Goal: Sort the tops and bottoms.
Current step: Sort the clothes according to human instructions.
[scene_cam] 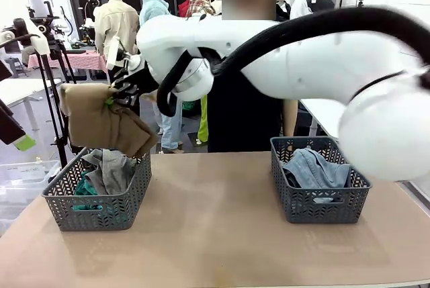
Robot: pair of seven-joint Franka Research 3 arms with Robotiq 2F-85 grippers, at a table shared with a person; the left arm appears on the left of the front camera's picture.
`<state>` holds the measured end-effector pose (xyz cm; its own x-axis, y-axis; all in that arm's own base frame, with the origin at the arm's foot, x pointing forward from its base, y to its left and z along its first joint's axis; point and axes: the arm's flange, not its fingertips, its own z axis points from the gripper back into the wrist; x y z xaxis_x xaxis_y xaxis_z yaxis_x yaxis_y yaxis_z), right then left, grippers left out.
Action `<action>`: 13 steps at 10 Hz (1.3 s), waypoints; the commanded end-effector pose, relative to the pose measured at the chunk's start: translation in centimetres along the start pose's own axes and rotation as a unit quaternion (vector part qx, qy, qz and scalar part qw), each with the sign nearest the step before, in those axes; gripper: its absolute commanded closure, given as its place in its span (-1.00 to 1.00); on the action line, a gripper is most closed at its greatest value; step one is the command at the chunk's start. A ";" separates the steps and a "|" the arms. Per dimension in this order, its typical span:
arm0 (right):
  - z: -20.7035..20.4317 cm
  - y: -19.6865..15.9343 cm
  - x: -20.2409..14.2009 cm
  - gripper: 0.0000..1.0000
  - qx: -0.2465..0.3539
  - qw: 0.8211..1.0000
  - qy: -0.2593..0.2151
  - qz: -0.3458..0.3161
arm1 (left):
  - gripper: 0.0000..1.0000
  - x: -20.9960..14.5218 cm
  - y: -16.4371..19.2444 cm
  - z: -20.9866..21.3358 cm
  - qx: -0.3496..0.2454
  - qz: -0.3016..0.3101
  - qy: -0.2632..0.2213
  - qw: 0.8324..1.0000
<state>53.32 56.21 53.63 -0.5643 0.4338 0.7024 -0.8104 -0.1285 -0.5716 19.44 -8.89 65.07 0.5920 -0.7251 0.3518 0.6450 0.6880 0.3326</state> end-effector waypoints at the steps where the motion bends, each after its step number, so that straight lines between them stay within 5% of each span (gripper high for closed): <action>1: -5.2 -2.3 -1.8 1.00 0.027 0.998 -0.061 -0.008 | -1.00 -0.2 0.1 0.1 0.003 0.003 0.006 1.000; 3: -9.3 -1.6 -4.5 1.00 0.059 0.995 -0.079 -0.023 | -1.00 -0.2 0.1 0.1 0.003 0.003 0.006 1.000; 6: -11.5 0.0 -7.9 1.00 0.105 0.993 -0.015 -0.058 | -1.00 -0.2 0.1 0.1 0.003 0.003 0.006 1.000; 10: -13.3 1.5 -9.7 1.00 0.227 0.961 0.138 -0.076 | -1.00 -0.2 0.1 0.1 0.003 0.003 0.006 1.000; 13: -14.4 1.2 -9.8 1.00 0.274 0.941 0.171 -0.101 | -1.00 -0.2 0.1 0.1 0.003 0.003 0.006 1.000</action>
<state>55.43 60.42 38.83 -0.4045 0.7171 0.5675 -0.9012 -0.4181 -0.1141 19.45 -8.88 65.08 0.5922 -0.7249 0.3518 0.6449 0.6882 0.3325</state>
